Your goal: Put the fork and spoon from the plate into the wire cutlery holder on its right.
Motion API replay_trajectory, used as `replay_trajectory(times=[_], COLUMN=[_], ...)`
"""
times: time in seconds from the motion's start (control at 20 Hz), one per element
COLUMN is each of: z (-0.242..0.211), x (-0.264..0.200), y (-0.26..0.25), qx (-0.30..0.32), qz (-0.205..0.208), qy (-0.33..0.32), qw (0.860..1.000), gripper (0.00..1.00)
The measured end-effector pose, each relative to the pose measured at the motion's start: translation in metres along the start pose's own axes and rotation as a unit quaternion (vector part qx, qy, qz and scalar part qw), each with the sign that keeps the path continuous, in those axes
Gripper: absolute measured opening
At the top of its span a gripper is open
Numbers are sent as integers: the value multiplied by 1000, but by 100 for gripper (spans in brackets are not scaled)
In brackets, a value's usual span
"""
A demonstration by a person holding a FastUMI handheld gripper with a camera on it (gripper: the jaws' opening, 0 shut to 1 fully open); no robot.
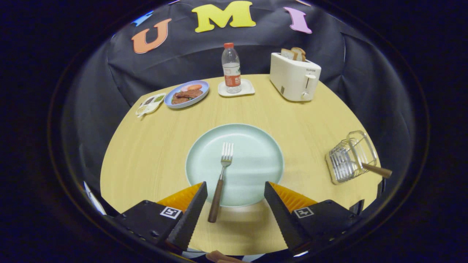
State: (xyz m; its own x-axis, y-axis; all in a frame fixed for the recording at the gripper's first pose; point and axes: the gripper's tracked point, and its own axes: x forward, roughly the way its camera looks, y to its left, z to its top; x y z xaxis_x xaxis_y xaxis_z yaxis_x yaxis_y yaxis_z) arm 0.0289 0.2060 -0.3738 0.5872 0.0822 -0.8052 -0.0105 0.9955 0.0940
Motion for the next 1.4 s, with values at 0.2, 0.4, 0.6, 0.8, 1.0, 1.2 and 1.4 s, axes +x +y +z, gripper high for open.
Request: replay_trajectory(times=[0.2,0.4,0.6,0.8,1.0,1.2,1.4], z=[-11,-20,-24,-25,-26,-16,-4], x=[22,39,46,45,35,16,-5], y=[19,23,24,18,12,2,-9], qx=[8,12,19,4,-13,-19,-35], qz=[-4,-17,-28,-32,-47,-49,-42], qy=[-3,0,9,14,27,24,17], qw=[1000,1000,999,999,998,998,998], gripper=[86,72,34,13,6,6,6])
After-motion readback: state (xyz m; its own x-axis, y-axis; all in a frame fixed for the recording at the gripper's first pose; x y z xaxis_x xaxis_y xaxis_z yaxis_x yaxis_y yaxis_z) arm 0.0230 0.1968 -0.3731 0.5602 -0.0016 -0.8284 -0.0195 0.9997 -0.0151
